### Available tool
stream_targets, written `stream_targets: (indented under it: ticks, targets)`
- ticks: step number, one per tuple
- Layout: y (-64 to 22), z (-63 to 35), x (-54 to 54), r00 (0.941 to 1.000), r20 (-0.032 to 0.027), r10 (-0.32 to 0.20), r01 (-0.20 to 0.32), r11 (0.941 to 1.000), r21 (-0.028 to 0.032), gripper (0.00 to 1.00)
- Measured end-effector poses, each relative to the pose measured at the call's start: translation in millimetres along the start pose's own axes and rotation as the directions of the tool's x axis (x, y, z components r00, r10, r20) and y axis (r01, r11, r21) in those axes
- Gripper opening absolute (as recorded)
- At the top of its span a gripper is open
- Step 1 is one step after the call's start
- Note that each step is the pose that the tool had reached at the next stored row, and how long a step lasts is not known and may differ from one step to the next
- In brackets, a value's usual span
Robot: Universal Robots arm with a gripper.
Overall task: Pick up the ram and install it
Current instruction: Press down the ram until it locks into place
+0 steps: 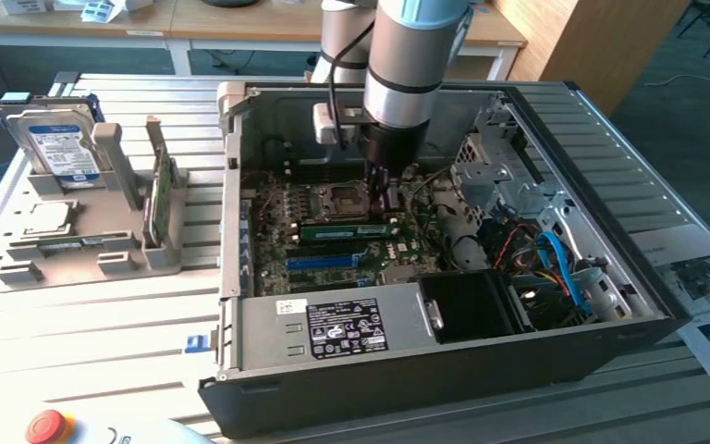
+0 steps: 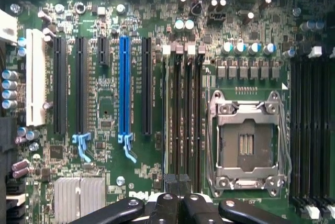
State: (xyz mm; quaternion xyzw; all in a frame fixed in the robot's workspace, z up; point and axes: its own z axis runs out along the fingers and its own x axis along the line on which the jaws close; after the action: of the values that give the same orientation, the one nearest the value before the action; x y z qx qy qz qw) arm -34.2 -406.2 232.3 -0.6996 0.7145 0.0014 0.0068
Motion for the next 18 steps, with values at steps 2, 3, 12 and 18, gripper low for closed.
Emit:
stream_targets:
  ticks: [2,3,12,18]
  targets:
    - [3.1,0.0,0.0,1.0,0.0,0.0,0.0,1.0,0.0,0.1]
    - [4.8,0.0,0.0,1.0,0.0,0.0,0.0,1.0,0.0001,0.1]
    - [18.9,-0.1,0.0,1.0,0.0,0.0,0.0,1.0,0.0001,0.1]
    - [28.6,-0.2,0.0,1.0,0.0,0.0,0.0,1.0,0.0002,0.1]
